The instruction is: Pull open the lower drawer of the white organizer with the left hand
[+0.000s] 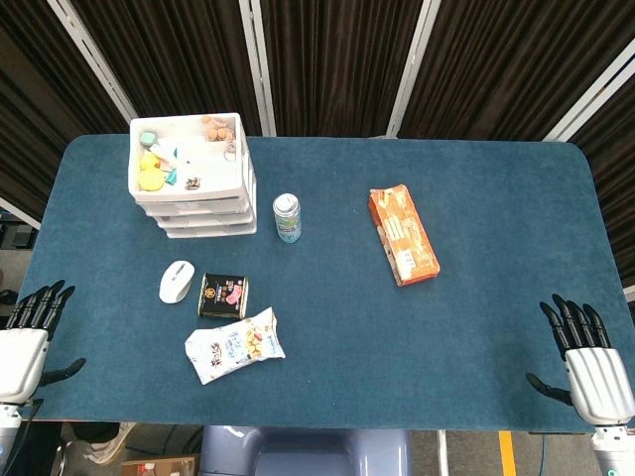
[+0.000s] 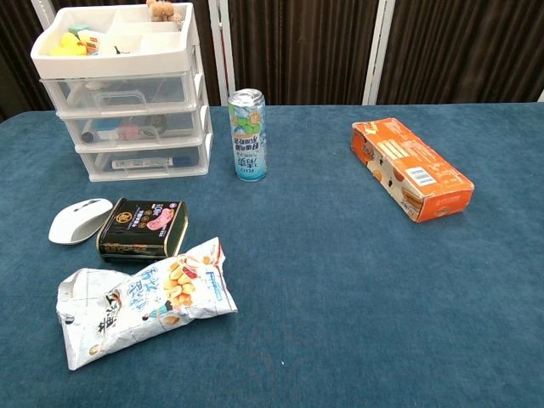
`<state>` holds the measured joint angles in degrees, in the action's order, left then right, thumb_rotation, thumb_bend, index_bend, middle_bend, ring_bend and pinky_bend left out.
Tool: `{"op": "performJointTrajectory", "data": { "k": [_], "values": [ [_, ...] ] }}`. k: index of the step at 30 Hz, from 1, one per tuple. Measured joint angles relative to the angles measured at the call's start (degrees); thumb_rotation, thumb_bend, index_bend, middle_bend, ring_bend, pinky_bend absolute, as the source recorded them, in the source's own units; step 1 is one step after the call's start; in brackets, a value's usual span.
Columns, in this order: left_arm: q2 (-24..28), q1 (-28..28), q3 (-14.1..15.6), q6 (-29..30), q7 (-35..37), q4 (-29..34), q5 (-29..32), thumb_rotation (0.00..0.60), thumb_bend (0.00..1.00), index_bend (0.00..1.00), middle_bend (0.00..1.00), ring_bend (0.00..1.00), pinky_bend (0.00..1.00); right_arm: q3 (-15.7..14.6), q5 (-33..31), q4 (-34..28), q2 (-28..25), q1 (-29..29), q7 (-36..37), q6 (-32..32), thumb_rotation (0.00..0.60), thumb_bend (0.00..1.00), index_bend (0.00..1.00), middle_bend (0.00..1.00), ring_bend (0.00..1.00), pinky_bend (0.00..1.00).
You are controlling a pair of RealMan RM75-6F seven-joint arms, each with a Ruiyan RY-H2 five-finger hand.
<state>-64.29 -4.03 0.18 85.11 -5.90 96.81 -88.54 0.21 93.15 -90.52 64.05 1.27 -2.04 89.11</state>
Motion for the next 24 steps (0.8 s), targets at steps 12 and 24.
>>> {"op": "performJointTrajectory", "data": {
  "k": [12, 24],
  "values": [
    [0.1, -0.1, -0.2, -0.2, 0.6, 0.1, 0.4, 0.6, 0.09, 0.0, 0.0, 0.0, 0.09, 0.0, 0.2, 0.1, 0.2, 0.1, -0.1, 0.0, 0.6, 0.09, 0.0, 0.0, 0.0, 0.0],
    [-2.1, -1.4, -3.3, 1.5, 6.3, 0.8, 0.4, 0.6, 0.52, 0.14, 0.8, 0.74, 0.79, 0.0, -0.5, -0.2, -0.2, 0.2, 0.9, -0.7, 0.6, 0.09, 0.0, 0.0, 0.0, 0.0]
  ]
}}
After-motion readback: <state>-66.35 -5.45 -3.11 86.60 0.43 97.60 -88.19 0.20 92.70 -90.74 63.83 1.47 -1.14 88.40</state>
